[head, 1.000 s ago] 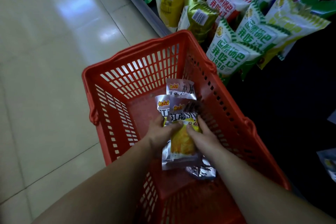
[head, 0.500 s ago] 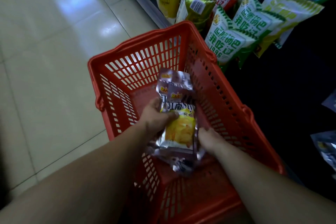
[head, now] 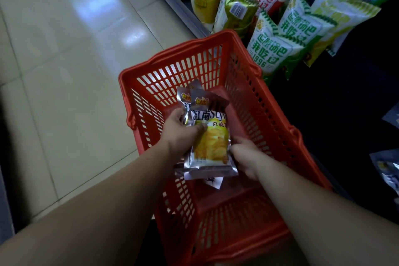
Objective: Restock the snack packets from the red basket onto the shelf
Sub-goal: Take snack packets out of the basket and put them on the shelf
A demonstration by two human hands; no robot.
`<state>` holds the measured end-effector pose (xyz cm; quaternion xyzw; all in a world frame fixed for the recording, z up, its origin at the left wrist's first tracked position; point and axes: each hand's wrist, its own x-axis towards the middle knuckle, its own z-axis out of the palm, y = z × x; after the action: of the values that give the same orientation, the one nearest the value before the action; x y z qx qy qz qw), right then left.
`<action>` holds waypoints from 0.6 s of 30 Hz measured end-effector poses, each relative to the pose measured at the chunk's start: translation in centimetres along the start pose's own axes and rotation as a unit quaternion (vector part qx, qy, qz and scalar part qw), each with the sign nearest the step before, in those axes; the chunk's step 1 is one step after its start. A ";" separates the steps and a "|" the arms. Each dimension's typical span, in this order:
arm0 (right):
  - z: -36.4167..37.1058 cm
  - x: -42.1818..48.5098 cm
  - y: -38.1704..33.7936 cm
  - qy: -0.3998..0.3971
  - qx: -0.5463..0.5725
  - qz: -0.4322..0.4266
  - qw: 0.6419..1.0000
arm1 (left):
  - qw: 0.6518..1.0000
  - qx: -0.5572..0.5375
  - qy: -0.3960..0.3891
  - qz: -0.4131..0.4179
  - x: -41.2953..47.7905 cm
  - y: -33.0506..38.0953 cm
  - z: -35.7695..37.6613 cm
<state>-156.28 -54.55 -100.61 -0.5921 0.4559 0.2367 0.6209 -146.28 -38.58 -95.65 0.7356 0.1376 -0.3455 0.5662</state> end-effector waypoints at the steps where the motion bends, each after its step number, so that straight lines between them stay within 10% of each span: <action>1: -0.2 -0.4 -0.5 0.007 0.025 0.014 1.000 | 1.000 0.015 -0.011 0.007 0.0 0.5 -0.2; 6: -1.8 -4.1 -3.6 -0.028 0.098 0.005 0.995 | 0.991 0.106 -0.060 0.054 -2.4 4.0 -0.6; 18: -6.5 -21.6 -9.5 0.014 -0.108 -0.212 0.971 | 0.946 0.163 -0.004 0.279 -16.1 11.2 0.6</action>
<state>-160.47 -57.23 -76.66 -0.7421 0.3006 0.1390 0.5828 -151.47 -39.69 -76.81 0.8252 -0.1336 -0.1943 0.5133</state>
